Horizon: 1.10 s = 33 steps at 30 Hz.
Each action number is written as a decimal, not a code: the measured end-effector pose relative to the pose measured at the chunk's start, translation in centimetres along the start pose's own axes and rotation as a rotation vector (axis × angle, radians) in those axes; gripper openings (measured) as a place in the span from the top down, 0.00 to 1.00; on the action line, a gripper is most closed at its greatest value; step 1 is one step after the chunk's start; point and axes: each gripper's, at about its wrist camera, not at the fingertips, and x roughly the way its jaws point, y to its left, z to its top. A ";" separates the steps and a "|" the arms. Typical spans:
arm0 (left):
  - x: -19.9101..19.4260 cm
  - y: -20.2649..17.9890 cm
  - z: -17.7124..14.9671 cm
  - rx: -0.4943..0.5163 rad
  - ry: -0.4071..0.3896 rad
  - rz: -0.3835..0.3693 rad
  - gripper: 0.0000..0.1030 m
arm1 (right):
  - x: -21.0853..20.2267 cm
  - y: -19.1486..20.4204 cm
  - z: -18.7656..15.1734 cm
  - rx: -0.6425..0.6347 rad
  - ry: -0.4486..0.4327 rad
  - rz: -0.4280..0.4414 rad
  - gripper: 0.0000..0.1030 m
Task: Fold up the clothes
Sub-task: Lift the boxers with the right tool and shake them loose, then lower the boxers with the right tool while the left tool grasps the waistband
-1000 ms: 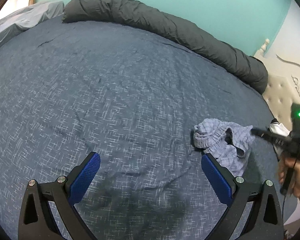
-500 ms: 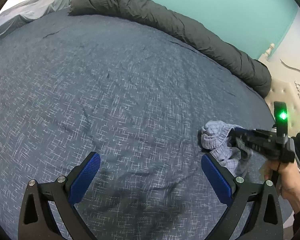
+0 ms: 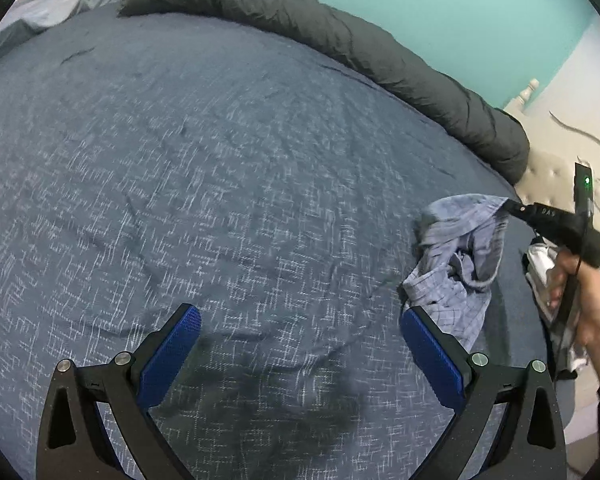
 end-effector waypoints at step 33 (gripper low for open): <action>8.6 -10.1 -1.3 0.170 0.111 -0.141 0.00 | 0.8 -4.4 -6.3 0.034 0.068 0.129 0.97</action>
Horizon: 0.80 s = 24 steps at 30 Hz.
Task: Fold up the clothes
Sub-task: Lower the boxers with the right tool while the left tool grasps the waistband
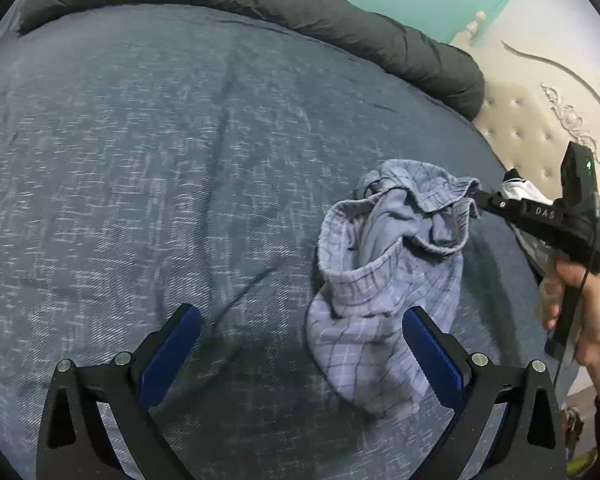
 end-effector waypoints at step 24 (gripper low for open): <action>2.8 0.4 0.0 -0.040 0.069 -0.129 0.64 | 0.5 0.6 -0.4 -0.029 0.005 0.008 0.96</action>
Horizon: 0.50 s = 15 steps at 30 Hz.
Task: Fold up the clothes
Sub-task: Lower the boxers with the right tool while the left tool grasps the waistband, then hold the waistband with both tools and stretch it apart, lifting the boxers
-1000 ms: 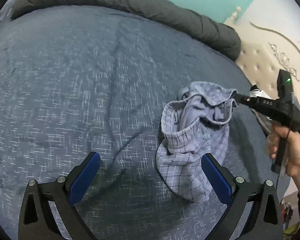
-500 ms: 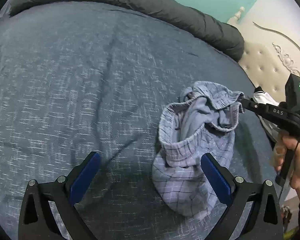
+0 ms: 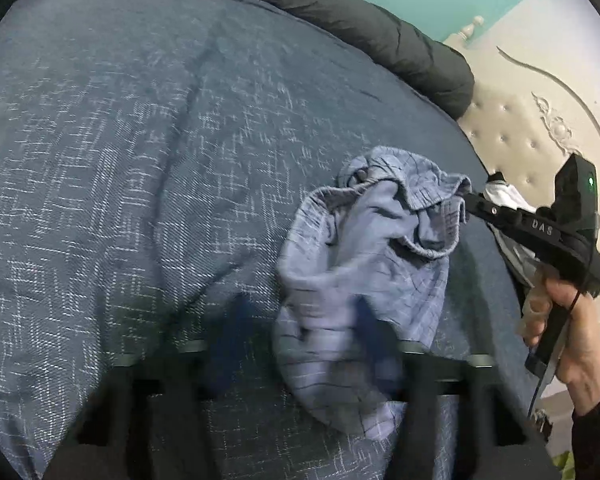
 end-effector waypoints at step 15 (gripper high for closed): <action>-7.8 0.7 1.9 0.038 -0.123 -0.040 0.92 | -5.1 2.6 1.0 -0.063 -0.043 0.016 0.96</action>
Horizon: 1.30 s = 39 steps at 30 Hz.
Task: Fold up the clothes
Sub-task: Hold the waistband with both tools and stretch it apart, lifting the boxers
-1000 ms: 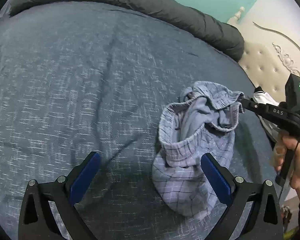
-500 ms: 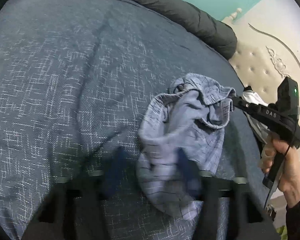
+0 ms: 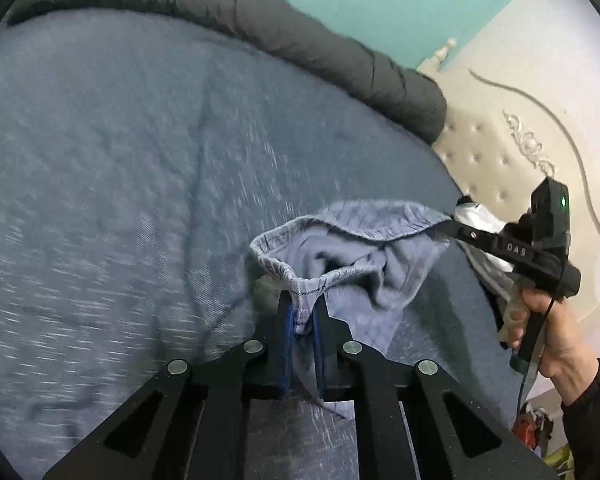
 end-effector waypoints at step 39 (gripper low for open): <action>-24.9 -4.6 2.9 0.141 -0.170 0.155 0.92 | -18.5 10.6 -1.9 -0.090 -0.036 0.176 0.97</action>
